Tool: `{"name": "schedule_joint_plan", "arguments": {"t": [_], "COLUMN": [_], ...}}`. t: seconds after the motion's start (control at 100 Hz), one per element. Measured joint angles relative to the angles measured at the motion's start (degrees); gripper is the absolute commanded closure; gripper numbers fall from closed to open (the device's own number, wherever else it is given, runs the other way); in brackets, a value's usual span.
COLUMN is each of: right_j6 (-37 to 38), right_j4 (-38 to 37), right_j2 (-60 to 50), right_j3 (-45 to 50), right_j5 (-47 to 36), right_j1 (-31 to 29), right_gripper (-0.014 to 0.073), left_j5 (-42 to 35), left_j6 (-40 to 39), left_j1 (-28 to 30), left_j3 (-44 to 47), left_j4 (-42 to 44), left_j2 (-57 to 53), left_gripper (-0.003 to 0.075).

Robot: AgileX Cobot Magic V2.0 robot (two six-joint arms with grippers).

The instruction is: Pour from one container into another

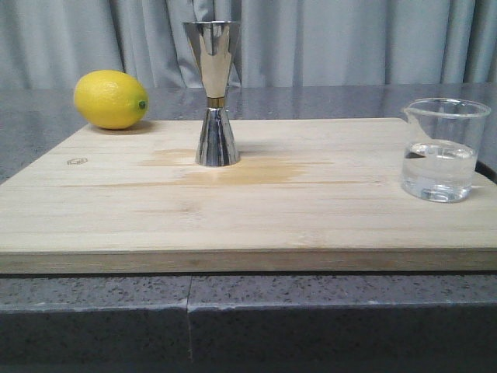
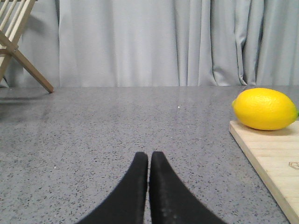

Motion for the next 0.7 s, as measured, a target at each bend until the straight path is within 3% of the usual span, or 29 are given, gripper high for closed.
{"name": "schedule_joint_plan", "arguments": {"t": [0.7], "right_j6": [0.0], "right_j4": [0.0], "right_j2": [0.0], "right_j3": [0.0], "right_j5": [-1.16], "right_j1": [0.0], "right_gripper": [0.0665], "left_j5": [0.0], "left_j6": [0.0], "left_j1": [0.0], "left_j3": [0.0], "left_j4": [0.0], "left_j2": [0.0], "left_gripper": [0.0739]}}
